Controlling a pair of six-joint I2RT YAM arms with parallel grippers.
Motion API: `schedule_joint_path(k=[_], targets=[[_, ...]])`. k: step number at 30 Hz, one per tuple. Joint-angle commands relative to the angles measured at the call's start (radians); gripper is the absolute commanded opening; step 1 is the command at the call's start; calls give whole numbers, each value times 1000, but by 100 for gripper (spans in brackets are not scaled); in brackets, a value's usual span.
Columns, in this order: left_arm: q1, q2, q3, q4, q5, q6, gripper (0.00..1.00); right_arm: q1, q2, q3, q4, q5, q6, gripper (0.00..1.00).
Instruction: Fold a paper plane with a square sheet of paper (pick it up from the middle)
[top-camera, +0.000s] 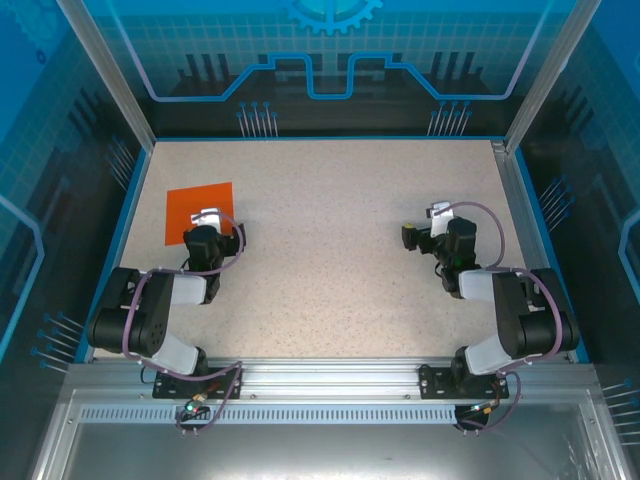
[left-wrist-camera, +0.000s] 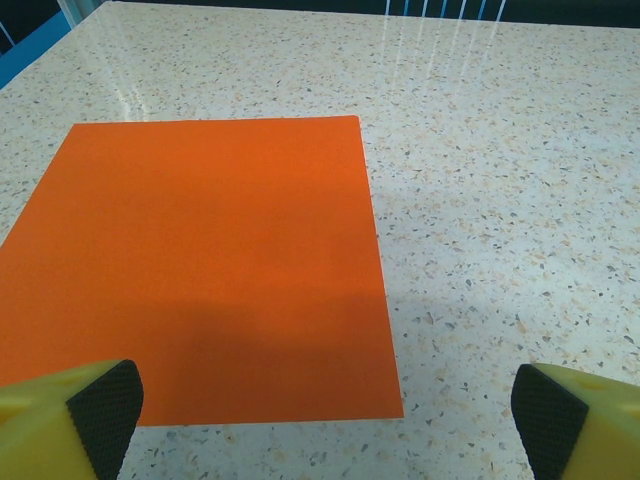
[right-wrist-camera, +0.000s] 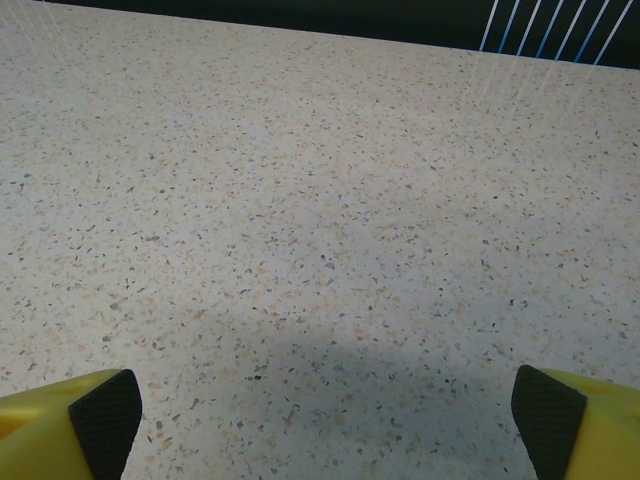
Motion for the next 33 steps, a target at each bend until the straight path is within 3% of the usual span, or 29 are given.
schedule_joint_path(k=[1, 26, 33], targets=[[4, -2, 17, 33, 23, -18, 99, -18, 1, 16, 2, -9, -7, 99], [4, -21, 14, 22, -5, -32, 99, -13, -1, 13, 7, -3, -12, 99], [9, -75, -43, 84, 20, -25, 98, 14, -117, 27, -117, 27, -34, 99]])
